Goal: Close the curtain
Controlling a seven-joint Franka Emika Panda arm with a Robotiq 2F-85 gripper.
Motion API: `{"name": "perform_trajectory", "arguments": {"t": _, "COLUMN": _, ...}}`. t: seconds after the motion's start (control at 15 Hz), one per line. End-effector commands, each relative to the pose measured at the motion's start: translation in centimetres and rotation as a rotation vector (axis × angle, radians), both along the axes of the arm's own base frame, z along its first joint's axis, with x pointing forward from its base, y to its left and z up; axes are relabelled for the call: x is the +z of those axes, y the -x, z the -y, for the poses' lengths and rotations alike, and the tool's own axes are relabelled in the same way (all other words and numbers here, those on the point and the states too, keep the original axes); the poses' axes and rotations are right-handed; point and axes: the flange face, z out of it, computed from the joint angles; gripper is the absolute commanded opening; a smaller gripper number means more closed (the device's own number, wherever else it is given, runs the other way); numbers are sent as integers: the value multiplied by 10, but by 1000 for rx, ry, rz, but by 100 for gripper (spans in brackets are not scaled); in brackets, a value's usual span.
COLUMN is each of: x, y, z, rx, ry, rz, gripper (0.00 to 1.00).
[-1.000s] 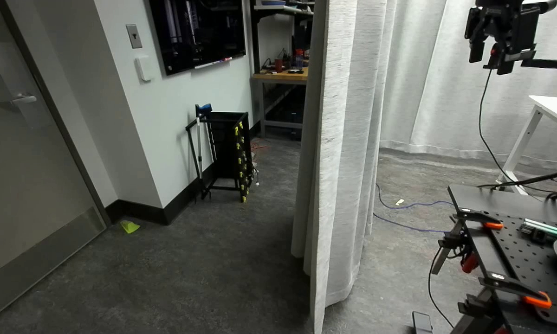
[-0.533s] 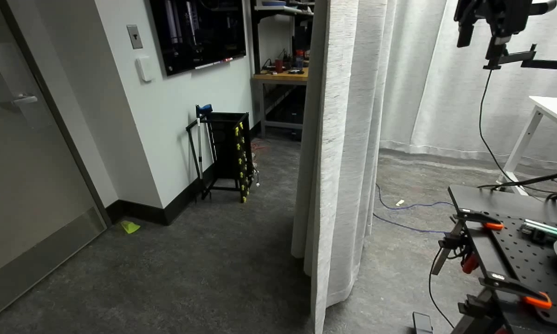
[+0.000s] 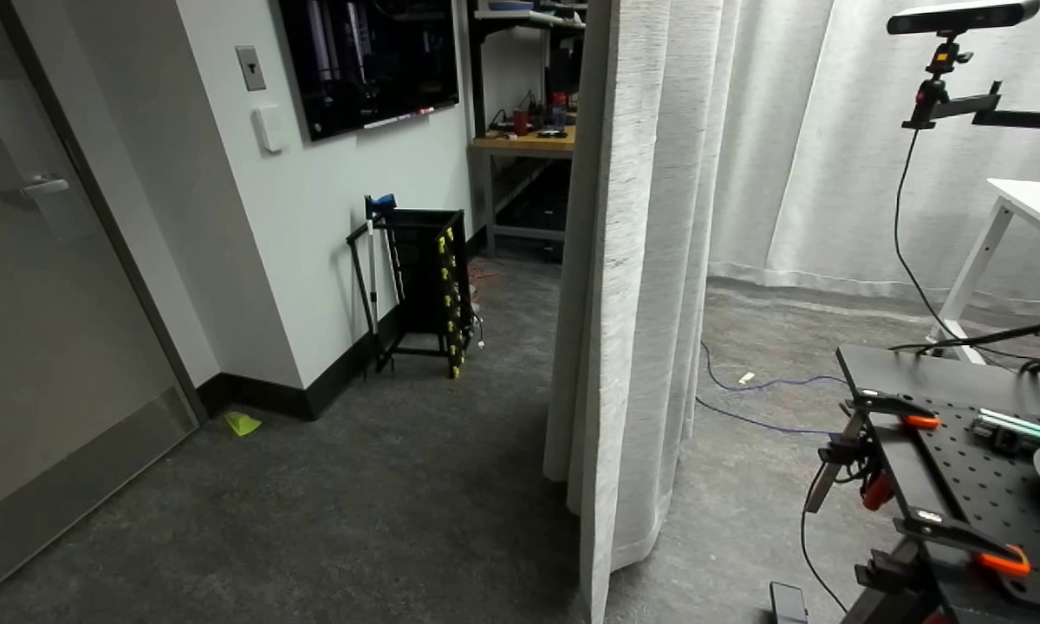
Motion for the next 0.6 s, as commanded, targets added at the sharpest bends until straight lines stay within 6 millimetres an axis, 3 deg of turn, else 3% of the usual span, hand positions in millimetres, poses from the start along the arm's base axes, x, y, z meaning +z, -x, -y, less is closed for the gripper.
{"name": "perform_trajectory", "arguments": {"t": 0.0, "x": 31, "y": -48, "z": -39, "rx": -48, "ry": -18, "rz": 45, "gripper": 100}}
{"name": "perform_trajectory", "arguments": {"t": 0.27, "x": 51, "y": -96, "z": -72, "rx": -154, "ry": -104, "rz": 158, "gripper": 100}}
{"name": "perform_trajectory", "arguments": {"t": 0.53, "x": 67, "y": -142, "z": -88, "rx": -319, "ry": -197, "rz": 278, "gripper": 98}}
